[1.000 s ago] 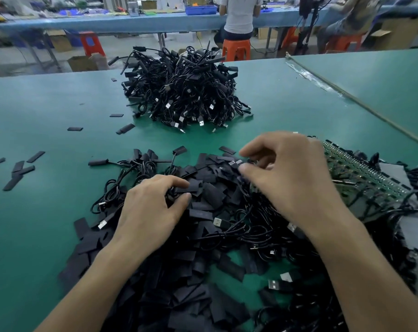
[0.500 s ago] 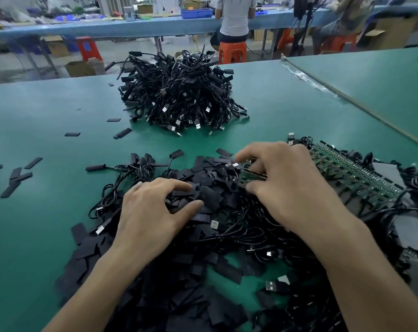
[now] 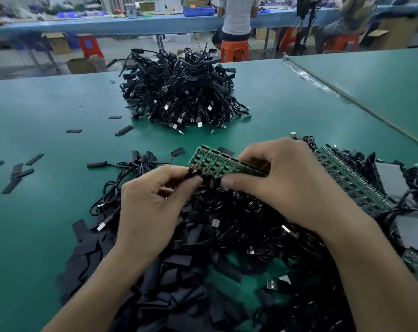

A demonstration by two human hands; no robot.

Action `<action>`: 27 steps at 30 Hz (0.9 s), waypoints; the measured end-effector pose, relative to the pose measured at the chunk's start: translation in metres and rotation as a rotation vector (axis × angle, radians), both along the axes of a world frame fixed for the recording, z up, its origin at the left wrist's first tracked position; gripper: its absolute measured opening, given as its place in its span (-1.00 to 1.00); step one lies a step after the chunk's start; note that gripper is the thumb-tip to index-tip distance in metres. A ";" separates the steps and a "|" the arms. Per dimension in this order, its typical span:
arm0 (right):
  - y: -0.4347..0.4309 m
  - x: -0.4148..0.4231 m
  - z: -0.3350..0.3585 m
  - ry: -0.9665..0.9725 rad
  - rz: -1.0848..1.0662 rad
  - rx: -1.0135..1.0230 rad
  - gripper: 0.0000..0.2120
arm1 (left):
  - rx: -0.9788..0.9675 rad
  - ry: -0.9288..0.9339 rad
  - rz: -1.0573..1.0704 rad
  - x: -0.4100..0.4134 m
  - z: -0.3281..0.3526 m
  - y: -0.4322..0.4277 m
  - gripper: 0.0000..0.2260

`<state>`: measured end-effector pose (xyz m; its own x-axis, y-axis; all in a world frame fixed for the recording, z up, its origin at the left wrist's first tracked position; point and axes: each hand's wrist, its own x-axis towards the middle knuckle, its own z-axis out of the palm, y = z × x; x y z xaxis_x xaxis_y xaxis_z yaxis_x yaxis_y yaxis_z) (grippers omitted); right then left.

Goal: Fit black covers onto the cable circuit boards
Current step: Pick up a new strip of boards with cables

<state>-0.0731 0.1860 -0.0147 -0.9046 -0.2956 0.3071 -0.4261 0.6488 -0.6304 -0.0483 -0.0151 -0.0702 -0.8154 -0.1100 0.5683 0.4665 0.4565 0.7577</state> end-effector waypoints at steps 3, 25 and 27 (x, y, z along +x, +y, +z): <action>0.002 -0.002 -0.001 0.082 -0.030 -0.083 -0.87 | 0.080 -0.040 -0.018 0.000 -0.001 -0.004 -0.83; -0.003 -0.008 -0.008 0.019 0.185 -0.484 -0.83 | 0.243 -0.026 -0.116 0.000 0.007 -0.004 -0.86; 0.000 -0.009 -0.006 -0.034 0.124 -0.562 -0.86 | 0.327 0.021 -0.054 -0.001 0.009 -0.007 -0.89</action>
<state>-0.0821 0.1859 -0.0211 -0.8858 -0.1998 0.4188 -0.4508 0.1570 -0.8787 -0.0489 -0.0221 -0.0611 -0.8132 -0.2464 0.5272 0.5007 0.1654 0.8497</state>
